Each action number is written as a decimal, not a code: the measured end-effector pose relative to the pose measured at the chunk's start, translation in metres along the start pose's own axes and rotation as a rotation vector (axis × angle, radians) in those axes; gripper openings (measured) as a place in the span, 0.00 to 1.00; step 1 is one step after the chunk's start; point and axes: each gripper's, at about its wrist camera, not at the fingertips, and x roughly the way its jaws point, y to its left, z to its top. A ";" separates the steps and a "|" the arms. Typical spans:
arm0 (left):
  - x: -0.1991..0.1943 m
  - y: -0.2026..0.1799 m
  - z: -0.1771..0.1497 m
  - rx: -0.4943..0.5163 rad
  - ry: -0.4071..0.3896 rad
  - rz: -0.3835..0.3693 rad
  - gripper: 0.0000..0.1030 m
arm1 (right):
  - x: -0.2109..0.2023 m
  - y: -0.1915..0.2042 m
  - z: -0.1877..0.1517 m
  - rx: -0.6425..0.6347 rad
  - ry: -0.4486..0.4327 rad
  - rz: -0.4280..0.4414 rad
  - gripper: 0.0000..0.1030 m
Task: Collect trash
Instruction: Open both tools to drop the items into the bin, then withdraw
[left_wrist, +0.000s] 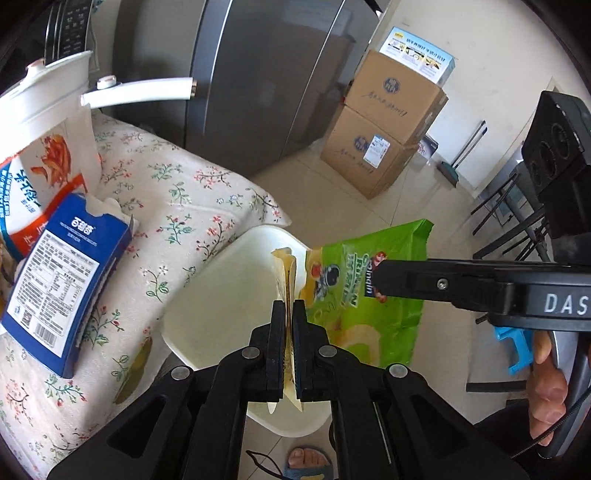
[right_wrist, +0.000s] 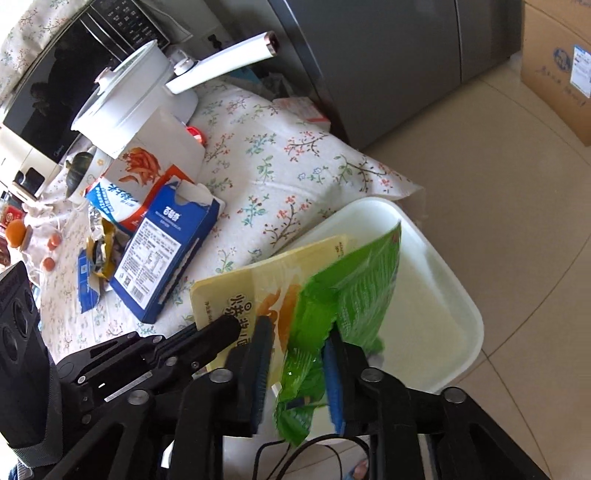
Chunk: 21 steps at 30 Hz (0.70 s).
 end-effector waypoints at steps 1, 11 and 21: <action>0.002 0.001 0.000 0.002 0.005 0.009 0.04 | -0.001 -0.002 0.001 -0.001 -0.008 -0.012 0.39; -0.006 0.005 0.004 -0.001 -0.028 0.007 0.55 | -0.014 0.001 0.010 -0.012 -0.085 -0.026 0.53; -0.042 0.025 0.005 -0.001 -0.090 0.059 0.58 | -0.016 0.010 0.021 0.018 -0.135 -0.016 0.63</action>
